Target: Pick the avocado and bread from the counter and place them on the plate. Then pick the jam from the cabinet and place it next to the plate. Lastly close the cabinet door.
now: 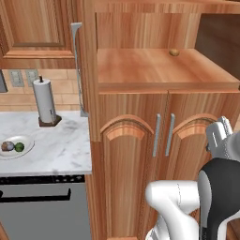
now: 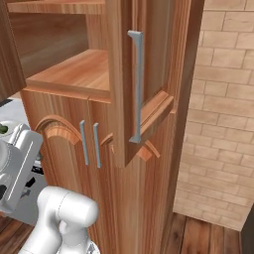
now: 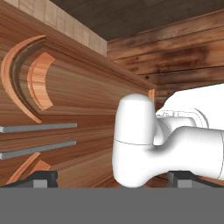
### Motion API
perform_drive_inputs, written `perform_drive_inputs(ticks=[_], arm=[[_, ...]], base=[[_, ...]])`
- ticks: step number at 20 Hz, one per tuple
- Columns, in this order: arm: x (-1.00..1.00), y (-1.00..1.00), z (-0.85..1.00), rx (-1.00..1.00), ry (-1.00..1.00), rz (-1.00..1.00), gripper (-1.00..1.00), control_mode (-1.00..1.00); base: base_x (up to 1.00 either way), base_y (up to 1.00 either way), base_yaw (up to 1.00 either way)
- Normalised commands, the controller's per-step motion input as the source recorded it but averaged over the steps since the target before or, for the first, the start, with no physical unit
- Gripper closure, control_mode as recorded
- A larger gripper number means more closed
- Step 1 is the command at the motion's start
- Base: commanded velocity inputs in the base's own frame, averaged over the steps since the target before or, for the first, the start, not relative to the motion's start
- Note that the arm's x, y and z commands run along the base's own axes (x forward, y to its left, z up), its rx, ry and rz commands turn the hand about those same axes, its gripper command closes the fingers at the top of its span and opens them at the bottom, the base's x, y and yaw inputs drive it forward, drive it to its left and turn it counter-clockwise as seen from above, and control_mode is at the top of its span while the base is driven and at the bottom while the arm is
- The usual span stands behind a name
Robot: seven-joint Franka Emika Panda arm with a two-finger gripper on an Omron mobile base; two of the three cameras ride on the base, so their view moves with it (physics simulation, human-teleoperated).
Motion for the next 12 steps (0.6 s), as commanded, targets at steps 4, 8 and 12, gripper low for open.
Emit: perform_drive_inputs(ticks=[4, 8, 12], arm=[[0.00, 0.00, 0.00, 0.00, 0.00, 0.00, -1.00, 1.00], [0.00, 0.00, 0.00, 0.00, 0.00, 0.00, -1.00, 1.00], [0.00, 0.00, 0.00, 0.00, 0.00, 0.00, -1.00, 1.00]], base=[[0.05, -0.06, 0.00], [0.09, -0.07, 0.00], [0.06, -0.08, 0.00]])
